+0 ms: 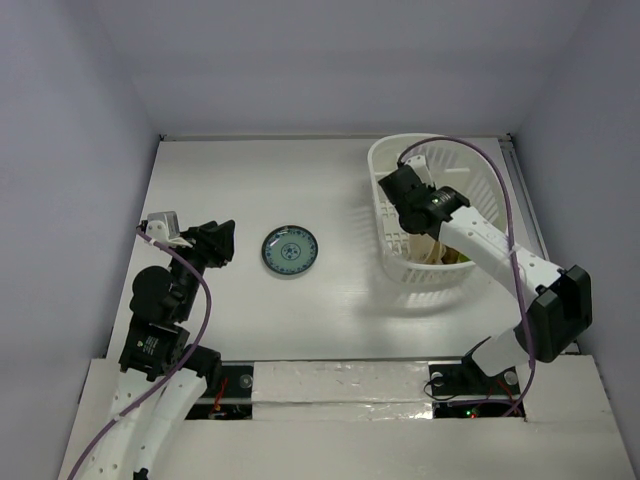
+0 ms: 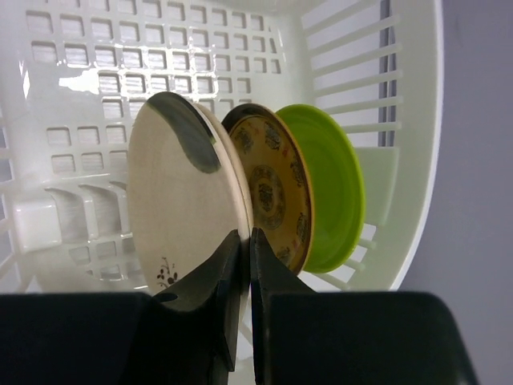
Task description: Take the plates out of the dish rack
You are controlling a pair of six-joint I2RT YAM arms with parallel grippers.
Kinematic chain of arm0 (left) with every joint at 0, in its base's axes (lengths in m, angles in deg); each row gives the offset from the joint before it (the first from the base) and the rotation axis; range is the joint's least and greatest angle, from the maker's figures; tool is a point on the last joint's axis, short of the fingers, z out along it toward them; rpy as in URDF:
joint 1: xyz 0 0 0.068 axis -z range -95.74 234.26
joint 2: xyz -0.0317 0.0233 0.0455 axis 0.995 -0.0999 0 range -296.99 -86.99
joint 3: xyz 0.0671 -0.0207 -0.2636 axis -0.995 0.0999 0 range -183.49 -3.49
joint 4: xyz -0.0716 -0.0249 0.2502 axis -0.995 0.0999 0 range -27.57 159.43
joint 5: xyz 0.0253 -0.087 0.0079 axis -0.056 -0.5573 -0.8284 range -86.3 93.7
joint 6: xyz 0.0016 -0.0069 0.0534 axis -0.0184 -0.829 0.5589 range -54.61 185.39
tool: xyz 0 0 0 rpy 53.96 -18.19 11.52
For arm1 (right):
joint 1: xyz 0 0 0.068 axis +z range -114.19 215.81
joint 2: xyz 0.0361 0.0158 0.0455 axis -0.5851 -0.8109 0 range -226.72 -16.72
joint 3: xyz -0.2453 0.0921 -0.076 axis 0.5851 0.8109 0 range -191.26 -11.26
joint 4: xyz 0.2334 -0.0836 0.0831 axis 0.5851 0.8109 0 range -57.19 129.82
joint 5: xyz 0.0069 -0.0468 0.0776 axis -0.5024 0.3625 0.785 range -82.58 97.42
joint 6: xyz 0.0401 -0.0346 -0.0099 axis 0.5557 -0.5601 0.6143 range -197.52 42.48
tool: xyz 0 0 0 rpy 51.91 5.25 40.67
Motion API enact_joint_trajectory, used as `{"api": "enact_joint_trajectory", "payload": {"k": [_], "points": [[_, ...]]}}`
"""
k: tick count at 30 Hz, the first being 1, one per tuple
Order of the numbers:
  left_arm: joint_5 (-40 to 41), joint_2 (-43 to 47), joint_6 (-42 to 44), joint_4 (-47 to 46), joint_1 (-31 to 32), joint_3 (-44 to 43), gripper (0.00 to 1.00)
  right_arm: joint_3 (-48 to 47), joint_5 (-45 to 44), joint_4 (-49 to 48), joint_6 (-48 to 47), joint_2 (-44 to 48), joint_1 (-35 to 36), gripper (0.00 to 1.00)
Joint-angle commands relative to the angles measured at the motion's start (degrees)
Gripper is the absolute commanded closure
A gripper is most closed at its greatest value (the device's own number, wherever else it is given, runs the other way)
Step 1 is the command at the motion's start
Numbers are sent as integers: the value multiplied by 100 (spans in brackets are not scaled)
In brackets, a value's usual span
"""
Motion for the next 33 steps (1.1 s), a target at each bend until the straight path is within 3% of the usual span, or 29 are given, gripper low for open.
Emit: {"api": "enact_joint_trajectory", "payload": {"k": [1, 10, 16, 20, 24, 33], "points": [[-83, 55, -23, -197, 26, -134, 59, -574, -436, 78, -2, 379, 61, 100], [-92, 29, -32, -197, 26, -126, 58, -1410, -929, 167, 147, 933, 236, 100], [-74, 20, -23, -197, 26, -134, 59, -1174, 370, -1211, 243, 1224, 737, 100], [-57, 12, -23, -197, 26, -135, 59, -612, 2124, -2555, 577, 1022, 983, 100], [-48, -23, -14, -188, 26, -134, 59, -452, 2989, -3522, 1112, 250, 1229, 100], [-65, -15, -5, -180, 26, -134, 59, -576, 3825, -4596, 1887, -1394, 1336, 100]]}}
